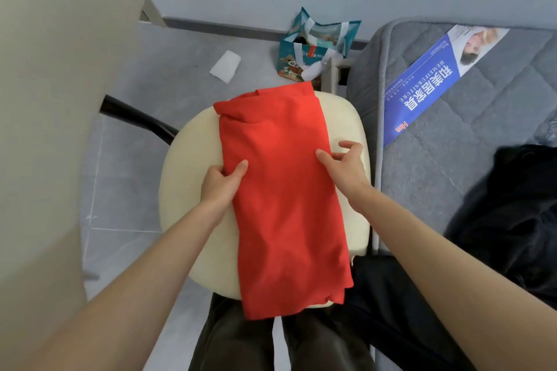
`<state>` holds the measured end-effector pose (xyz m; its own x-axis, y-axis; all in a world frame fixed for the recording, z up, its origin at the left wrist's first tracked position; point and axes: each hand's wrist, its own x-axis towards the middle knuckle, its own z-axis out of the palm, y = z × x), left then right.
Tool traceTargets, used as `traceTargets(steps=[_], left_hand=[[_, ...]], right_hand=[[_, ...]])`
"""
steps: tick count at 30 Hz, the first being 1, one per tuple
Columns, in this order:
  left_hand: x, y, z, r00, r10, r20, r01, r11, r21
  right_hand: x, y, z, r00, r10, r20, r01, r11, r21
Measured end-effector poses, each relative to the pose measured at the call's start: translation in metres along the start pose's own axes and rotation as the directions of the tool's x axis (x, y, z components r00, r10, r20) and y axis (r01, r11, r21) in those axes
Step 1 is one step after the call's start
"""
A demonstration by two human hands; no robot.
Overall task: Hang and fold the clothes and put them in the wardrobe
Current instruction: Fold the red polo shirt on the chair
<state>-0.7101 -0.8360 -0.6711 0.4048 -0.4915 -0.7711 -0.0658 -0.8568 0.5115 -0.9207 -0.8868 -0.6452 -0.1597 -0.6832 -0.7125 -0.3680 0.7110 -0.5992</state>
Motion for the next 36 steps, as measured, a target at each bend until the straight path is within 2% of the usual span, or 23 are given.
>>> traceTargets(steps=[2, 5, 10, 14, 16, 18, 20, 21, 23, 26, 29, 31, 34, 35, 36], left_hand=[[0.002, 0.01, 0.003, 0.999, -0.047, 0.023, 0.05, 0.99, -0.133], [0.002, 0.02, 0.007, 0.997, -0.042, 0.064, 0.05, 0.99, -0.133], [-0.004, 0.033, -0.007, 0.998, -0.01, 0.061, 0.024, 0.971, -0.237], [-0.021, 0.047, -0.026, 0.986, 0.144, -0.086, -0.154, 0.979, -0.132], [-0.037, 0.057, -0.04, 0.962, 0.274, 0.015, -0.269, 0.951, -0.155], [-0.052, 0.066, -0.056, 0.891, 0.419, 0.175, -0.417, 0.907, -0.052], [-0.065, 0.077, -0.066, 0.81, 0.533, 0.242, -0.577, 0.798, 0.175], [-0.073, 0.085, -0.069, 0.789, 0.58, 0.204, -0.615, 0.743, 0.265], [-0.09, 0.102, -0.074, 0.742, 0.667, 0.069, -0.644, 0.68, 0.352], [-0.108, 0.126, -0.078, 0.595, 0.796, -0.112, -0.704, 0.583, 0.405], [-0.116, 0.141, -0.078, 0.46, 0.869, -0.181, -0.757, 0.491, 0.432], [-0.117, 0.141, -0.076, 0.385, 0.905, -0.181, -0.762, 0.422, 0.49], [-0.108, 0.13, -0.071, 0.266, 0.963, -0.04, -0.754, 0.234, 0.613], [-0.102, 0.123, -0.068, 0.248, 0.967, 0.062, -0.758, 0.154, 0.634], [-0.096, 0.115, -0.065, 0.261, 0.949, 0.178, -0.769, 0.093, 0.632]], right_hand=[[0.005, -0.007, 0.005, 0.996, 0.069, 0.051, -0.064, 0.994, -0.094], [0.01, -0.013, 0.014, 0.991, 0.111, 0.079, -0.097, 0.981, -0.167], [0.001, -0.026, 0.001, 0.986, 0.126, 0.11, -0.142, 0.978, 0.153], [-0.018, -0.04, -0.014, 0.999, -0.042, -0.01, 0.043, 0.989, 0.143], [-0.032, -0.052, -0.025, 0.971, -0.238, 0.014, 0.233, 0.96, 0.155], [-0.046, -0.066, -0.038, 0.896, -0.415, 0.159, 0.412, 0.91, 0.051], [-0.056, -0.081, -0.049, 0.84, -0.472, 0.267, 0.525, 0.83, -0.188], [-0.061, -0.09, -0.053, 0.832, -0.492, 0.257, 0.552, 0.785, -0.283], [-0.071, -0.107, -0.06, 0.803, -0.574, 0.158, 0.588, 0.722, -0.364], [-0.083, -0.128, -0.069, 0.676, -0.737, -0.008, 0.668, 0.618, -0.414], [-0.089, -0.139, -0.077, 0.555, -0.825, -0.112, 0.706, 0.537, -0.462], [-0.09, -0.138, -0.082, 0.495, -0.862, -0.108, 0.704, 0.47, -0.533], [-0.081, -0.126, -0.087, 0.417, -0.906, 0.072, 0.76, 0.304, -0.574], [-0.076, -0.118, -0.086, 0.423, -0.893, 0.156, 0.778, 0.268, -0.569], [-0.072, -0.108, -0.085, 0.461, -0.856, 0.233, 0.779, 0.265, -0.569]])
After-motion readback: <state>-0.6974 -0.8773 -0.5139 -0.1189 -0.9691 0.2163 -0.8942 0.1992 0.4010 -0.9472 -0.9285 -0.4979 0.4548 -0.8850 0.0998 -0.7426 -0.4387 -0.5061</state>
